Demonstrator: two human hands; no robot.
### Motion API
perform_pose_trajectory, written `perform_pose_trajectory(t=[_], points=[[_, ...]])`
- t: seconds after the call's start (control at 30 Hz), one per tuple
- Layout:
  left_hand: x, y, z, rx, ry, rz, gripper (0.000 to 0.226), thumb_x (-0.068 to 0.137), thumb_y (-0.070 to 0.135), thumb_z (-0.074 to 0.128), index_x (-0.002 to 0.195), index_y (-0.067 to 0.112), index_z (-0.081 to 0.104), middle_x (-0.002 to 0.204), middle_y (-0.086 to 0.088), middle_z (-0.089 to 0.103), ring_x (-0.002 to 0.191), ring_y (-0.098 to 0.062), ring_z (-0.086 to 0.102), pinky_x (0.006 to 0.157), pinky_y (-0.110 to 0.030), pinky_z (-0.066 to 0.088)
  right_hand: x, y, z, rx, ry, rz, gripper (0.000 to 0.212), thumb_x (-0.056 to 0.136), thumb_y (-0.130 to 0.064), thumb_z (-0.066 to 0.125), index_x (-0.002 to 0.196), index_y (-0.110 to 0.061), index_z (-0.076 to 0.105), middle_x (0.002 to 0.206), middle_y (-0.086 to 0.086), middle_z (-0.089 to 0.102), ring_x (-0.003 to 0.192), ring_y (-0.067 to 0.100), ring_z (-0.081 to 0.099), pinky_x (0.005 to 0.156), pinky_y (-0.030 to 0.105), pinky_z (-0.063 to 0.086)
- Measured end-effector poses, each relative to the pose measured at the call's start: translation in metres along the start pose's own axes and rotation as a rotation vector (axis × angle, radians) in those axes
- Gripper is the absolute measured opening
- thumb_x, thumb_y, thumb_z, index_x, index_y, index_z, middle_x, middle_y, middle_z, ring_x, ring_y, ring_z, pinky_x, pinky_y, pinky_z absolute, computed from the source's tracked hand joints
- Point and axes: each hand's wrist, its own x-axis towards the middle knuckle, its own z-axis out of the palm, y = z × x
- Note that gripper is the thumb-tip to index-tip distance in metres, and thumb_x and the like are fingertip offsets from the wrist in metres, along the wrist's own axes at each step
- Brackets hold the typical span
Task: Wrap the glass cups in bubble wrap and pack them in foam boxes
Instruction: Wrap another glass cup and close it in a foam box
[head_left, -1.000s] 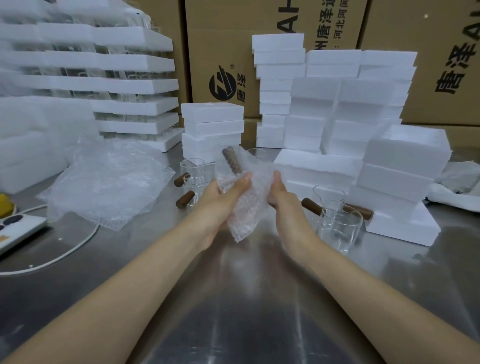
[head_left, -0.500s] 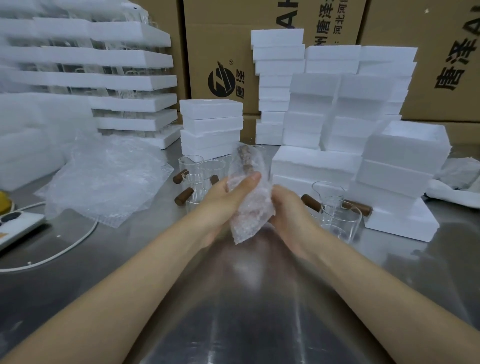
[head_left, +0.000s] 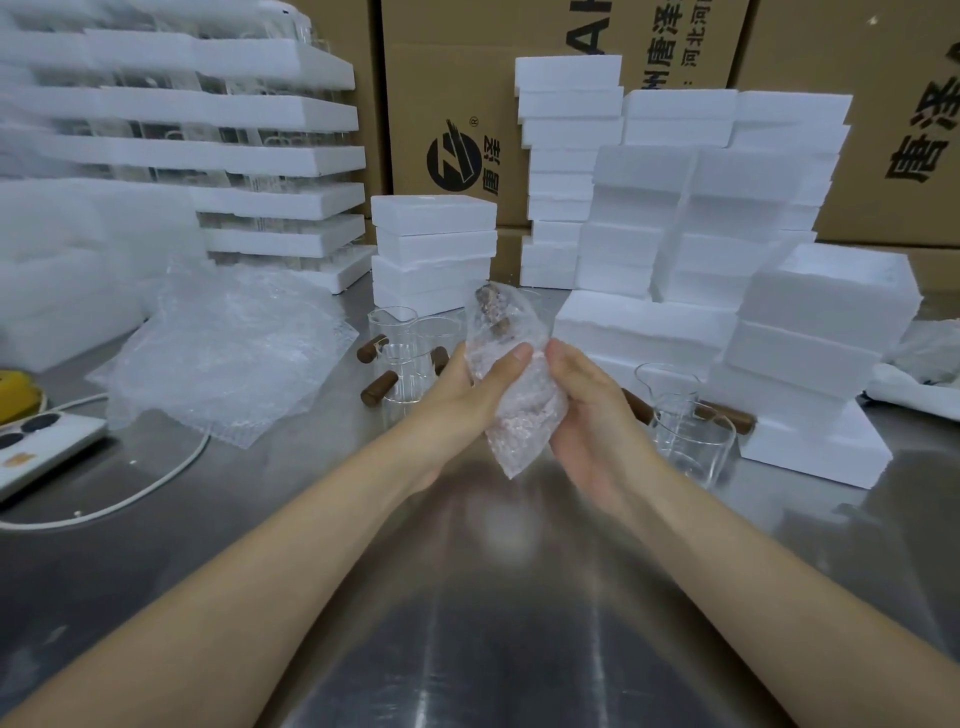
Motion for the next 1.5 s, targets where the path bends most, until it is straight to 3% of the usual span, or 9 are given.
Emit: perform_pose_trajectory(t=[0.13,0.3,0.43,0.57,0.8,1.03,1.23,1.4,1.5], points=[[0.0,-0.004,0.001,0.036,-0.004,0.053,0.056,0.08,0.052,0.062,0.128,0.025,0.051,0.115,0.007,0.069,0.106,-0.01,0.066,0.085,-0.023,0.052,0.002,-0.004,-0.001,0.253,-0.043,0.159,0.05,0.091,0.006,0.049,0.137,-0.015,0.044,0.125,0.021,0.062,0.115,0.034,0.061,0.103,0.053,0.043],[-0.004,-0.003,0.006,0.152,-0.085,0.124,0.046,0.083,0.051,0.06,0.124,0.032,0.051,0.112,0.013,0.069,0.103,-0.01,0.067,0.079,-0.019,0.052,-0.004,0.002,0.0,0.207,-0.136,0.338,0.037,0.077,0.004,0.055,0.114,0.005,0.058,0.11,0.028,0.067,0.1,0.033,0.068,0.092,0.05,0.05],[-0.003,-0.003,0.008,0.283,-0.03,0.151,0.037,0.088,0.052,0.052,0.12,0.035,0.046,0.112,0.021,0.064,0.106,0.001,0.062,0.088,-0.019,0.051,-0.002,0.005,-0.002,-0.145,-0.03,0.13,0.026,0.089,0.001,0.056,0.115,0.0,0.061,0.11,0.022,0.069,0.102,0.033,0.067,0.091,0.05,0.053],[-0.004,-0.012,0.012,0.406,-0.093,0.037,0.068,0.082,0.063,0.054,0.133,0.024,0.031,0.121,0.017,0.059,0.105,0.006,0.061,0.093,-0.018,0.048,-0.003,0.01,-0.001,-0.436,0.147,-0.082,0.023,0.095,0.001,0.045,0.108,-0.003,0.063,0.089,0.012,0.071,0.071,0.022,0.068,0.053,0.027,0.053],[0.0,-0.006,-0.001,0.392,0.243,-0.102,0.03,0.102,0.023,0.04,0.105,0.004,0.063,0.105,-0.015,0.068,0.098,-0.029,0.064,0.095,-0.052,0.046,-0.003,0.017,0.006,-0.54,0.103,-0.058,0.033,0.094,-0.017,0.054,0.126,-0.024,0.049,0.117,0.003,0.065,0.103,0.019,0.066,0.094,0.046,0.052],[-0.006,-0.004,0.003,0.726,0.306,0.018,0.036,0.093,0.007,0.048,0.06,0.021,0.046,0.054,0.004,0.046,0.052,-0.011,0.045,0.043,-0.013,0.031,-0.009,0.018,0.001,-1.057,0.075,-0.358,0.023,0.101,-0.023,0.043,0.123,-0.02,0.049,0.114,0.004,0.065,0.105,0.018,0.061,0.09,0.028,0.047],[-0.01,-0.001,0.009,0.959,0.252,0.198,0.015,0.093,0.016,0.049,0.098,0.003,0.055,0.08,-0.013,0.062,0.077,-0.032,0.058,0.063,-0.035,0.042,-0.01,0.016,0.0,-1.264,0.084,-0.448,0.029,0.097,-0.004,0.036,0.116,-0.007,0.058,0.113,0.009,0.058,0.105,0.021,0.055,0.088,0.023,0.039],[-0.016,0.002,0.014,1.234,0.232,0.157,0.007,0.091,0.009,0.045,0.095,0.006,0.05,0.088,-0.019,0.064,0.082,-0.038,0.061,0.057,-0.034,0.033,-0.011,0.028,0.005,-1.406,0.134,-0.324,0.034,0.09,-0.003,0.043,0.124,-0.006,0.045,0.115,0.016,0.05,0.093,0.032,0.055,0.079,0.04,0.048],[-0.018,0.006,0.018,1.314,0.268,0.127,0.009,0.089,0.007,0.044,0.097,0.009,0.046,0.092,-0.017,0.064,0.086,-0.039,0.062,0.057,-0.034,0.031,-0.013,0.029,0.011,-1.145,0.114,-0.325,0.018,0.088,-0.033,0.043,0.098,-0.037,0.057,0.094,0.002,0.06,0.087,0.027,0.058,0.083,0.046,0.051]])
